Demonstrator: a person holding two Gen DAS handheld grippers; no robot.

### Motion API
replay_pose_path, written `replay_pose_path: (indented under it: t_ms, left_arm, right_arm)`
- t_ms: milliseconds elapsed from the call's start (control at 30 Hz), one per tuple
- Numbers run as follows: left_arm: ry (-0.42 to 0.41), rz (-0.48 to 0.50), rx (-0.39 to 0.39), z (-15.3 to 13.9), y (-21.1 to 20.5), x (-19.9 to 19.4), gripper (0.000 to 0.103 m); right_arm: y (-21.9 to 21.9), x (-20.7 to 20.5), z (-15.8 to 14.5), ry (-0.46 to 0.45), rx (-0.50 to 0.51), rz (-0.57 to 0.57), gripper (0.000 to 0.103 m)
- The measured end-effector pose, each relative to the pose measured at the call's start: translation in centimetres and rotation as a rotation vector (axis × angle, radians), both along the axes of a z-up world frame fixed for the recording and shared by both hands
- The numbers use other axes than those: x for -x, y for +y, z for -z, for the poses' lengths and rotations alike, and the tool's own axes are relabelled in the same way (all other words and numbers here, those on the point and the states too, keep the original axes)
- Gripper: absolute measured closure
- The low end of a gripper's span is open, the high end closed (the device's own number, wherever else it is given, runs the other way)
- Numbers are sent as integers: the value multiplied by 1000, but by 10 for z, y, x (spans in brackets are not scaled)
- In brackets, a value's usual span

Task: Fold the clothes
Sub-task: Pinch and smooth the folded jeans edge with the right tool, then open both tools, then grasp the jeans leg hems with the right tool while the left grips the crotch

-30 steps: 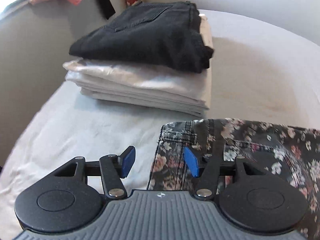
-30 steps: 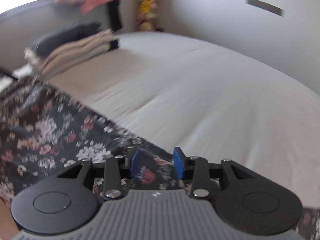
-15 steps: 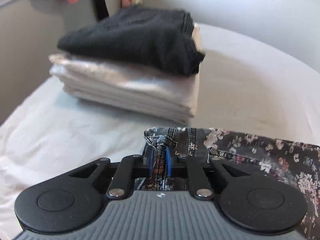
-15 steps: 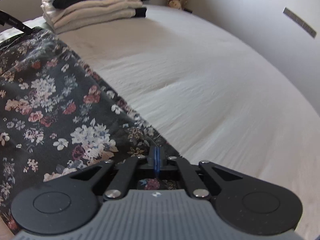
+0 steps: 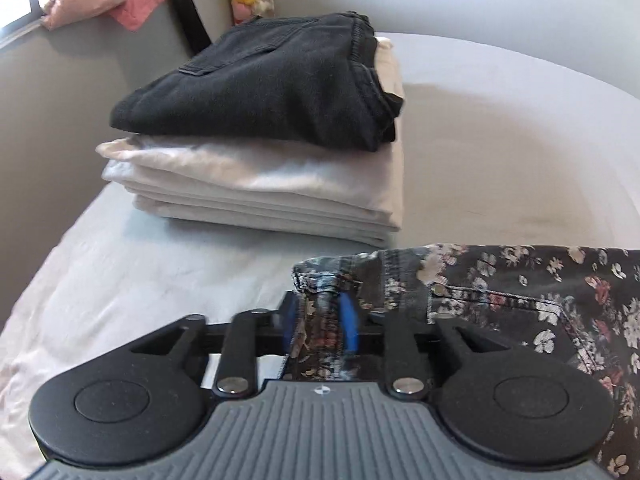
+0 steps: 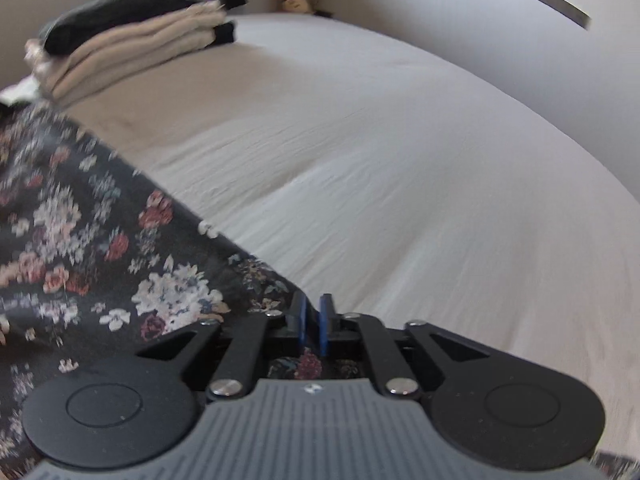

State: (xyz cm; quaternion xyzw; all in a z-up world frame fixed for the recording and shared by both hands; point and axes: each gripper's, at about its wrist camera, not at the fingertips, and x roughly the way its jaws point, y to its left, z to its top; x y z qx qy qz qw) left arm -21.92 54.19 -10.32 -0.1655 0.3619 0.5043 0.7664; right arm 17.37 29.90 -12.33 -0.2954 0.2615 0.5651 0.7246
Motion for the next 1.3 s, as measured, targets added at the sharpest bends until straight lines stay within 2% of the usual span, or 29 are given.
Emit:
replay_pose_path:
  t_ms: [33, 100, 167, 267, 400, 467, 567, 600, 700, 800, 900, 1100, 1200, 1300]
  left_arm:
    - [-9, -15, -16, -3, -4, 3, 65]
    - [-25, -46, -48, -10, -12, 9, 64]
    - [-33, -60, -92, -19, -28, 16, 58]
    - [-40, 1, -85, -32, -59, 18, 57]
    - [-58, 116, -13, -40, -111, 8, 57]
    - [-92, 165, 29, -40, -136, -2, 61]
    - [-155, 231, 84, -40, -165, -22, 68]
    - [-164, 240, 105, -39, -171, -31, 73]
    - [-171, 287, 204, -28, -186, -54, 84]
    - [-105, 320, 268, -15, -200, -68, 89]
    - [-25, 291, 308, 0, -206, -70, 93]
    - [105, 342, 289, 4, -218, -70, 93]
    - [121, 326, 293, 9, -216, -75, 91]
    - [141, 313, 279, 9, -219, -80, 91]
  right_arm:
    - [-6, -4, -5, 18, -23, 28, 81]
    - [-21, -10, -13, 48, -55, 88, 81]
    - [-39, -10, -20, 84, -79, 141, 80]
    - [-68, 8, -22, 132, -95, 212, 80]
    - [-113, 36, -14, 174, -108, 312, 80]
    - [-134, 46, -8, 179, -113, 373, 80]
    - [-158, 48, 2, 222, -122, 450, 80]
    - [-163, 47, 5, 229, -116, 469, 80]
    - [-173, 48, 14, 206, -94, 484, 80]
    - [-180, 45, 14, 215, -97, 475, 80]
    - [-183, 41, 15, 242, -98, 467, 79]
    - [-197, 26, 12, 289, -107, 477, 79]
    - [-218, 5, 8, 343, -177, 580, 76]
    - [-251, -28, 5, 417, -287, 775, 73]
